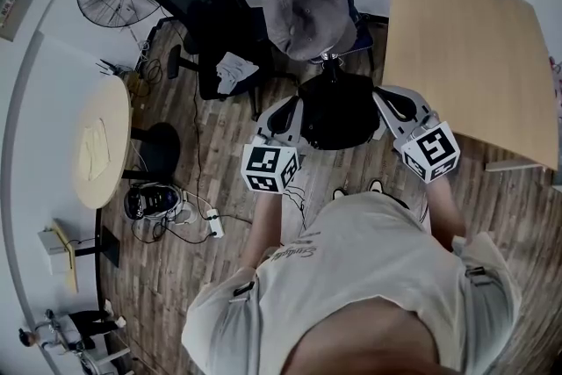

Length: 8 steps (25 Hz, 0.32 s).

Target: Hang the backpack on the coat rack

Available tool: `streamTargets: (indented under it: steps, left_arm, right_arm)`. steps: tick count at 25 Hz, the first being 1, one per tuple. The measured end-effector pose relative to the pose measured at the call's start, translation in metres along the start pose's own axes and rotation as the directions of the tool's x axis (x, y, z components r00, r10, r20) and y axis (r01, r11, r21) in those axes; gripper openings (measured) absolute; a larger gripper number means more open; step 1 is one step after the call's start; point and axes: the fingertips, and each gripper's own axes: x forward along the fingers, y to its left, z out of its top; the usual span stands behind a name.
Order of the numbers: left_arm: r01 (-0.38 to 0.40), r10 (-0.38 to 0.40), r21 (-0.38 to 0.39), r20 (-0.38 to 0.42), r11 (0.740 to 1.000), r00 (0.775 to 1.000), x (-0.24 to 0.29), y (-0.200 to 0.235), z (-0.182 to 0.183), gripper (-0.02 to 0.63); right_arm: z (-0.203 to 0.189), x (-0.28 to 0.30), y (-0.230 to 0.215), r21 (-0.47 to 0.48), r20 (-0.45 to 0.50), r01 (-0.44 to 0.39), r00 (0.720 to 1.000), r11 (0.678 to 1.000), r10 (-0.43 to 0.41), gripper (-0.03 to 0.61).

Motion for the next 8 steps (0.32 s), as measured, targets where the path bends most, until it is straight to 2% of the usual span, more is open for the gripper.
streamTargets:
  steps: [8]
  left_arm:
    - [-0.016, 0.016, -0.036, -0.008, 0.999, 1.0, 0.0017, 0.0056, -0.0105, 0.025]
  right_arm:
    - [-0.0002, 0.0027, 0.0055, -0.021, -0.004, -0.025, 1.0, 0.999, 0.025, -0.006]
